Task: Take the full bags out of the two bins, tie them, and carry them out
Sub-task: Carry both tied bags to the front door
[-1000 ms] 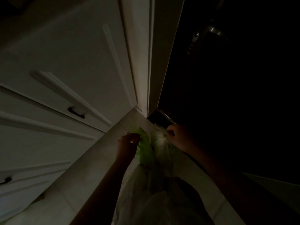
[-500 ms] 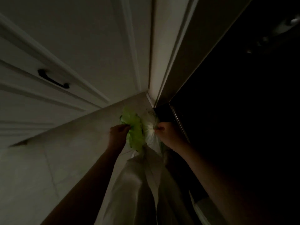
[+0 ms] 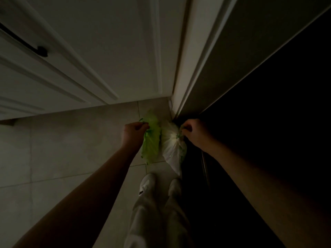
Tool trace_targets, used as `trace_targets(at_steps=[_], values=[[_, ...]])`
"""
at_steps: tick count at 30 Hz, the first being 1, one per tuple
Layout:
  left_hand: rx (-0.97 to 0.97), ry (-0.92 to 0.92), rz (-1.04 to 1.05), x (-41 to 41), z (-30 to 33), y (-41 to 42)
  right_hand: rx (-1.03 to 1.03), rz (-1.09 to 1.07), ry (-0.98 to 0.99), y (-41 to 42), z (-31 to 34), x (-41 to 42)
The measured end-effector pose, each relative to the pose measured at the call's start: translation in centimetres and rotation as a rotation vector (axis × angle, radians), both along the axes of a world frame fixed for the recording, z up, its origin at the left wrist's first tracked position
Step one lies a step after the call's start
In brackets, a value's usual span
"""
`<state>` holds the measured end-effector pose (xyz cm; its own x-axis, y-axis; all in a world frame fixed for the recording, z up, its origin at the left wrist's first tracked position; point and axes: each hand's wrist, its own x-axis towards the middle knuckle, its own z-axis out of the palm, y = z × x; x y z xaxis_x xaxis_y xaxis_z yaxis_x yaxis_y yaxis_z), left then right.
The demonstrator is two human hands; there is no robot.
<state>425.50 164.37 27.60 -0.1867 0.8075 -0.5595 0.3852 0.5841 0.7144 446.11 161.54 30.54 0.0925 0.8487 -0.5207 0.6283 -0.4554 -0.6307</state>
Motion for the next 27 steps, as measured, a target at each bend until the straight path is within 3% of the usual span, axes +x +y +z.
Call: trace_targets(at_steps=[16, 22, 27], values=[[0.143, 0.053, 0.032, 5.7, -1.4, 6.9, 0.052, -0.315, -0.117, 4.0, -2.5, 10.8], [0.189, 0.017, 0.043, 7.3, -0.3, 8.8, 0.085, -0.291, -0.12, 4.6, -2.6, 11.3], [0.179, 0.102, -0.119, 8.3, -1.0, 8.2, 0.058, -0.228, -0.163, 4.4, -3.0, 11.5]])
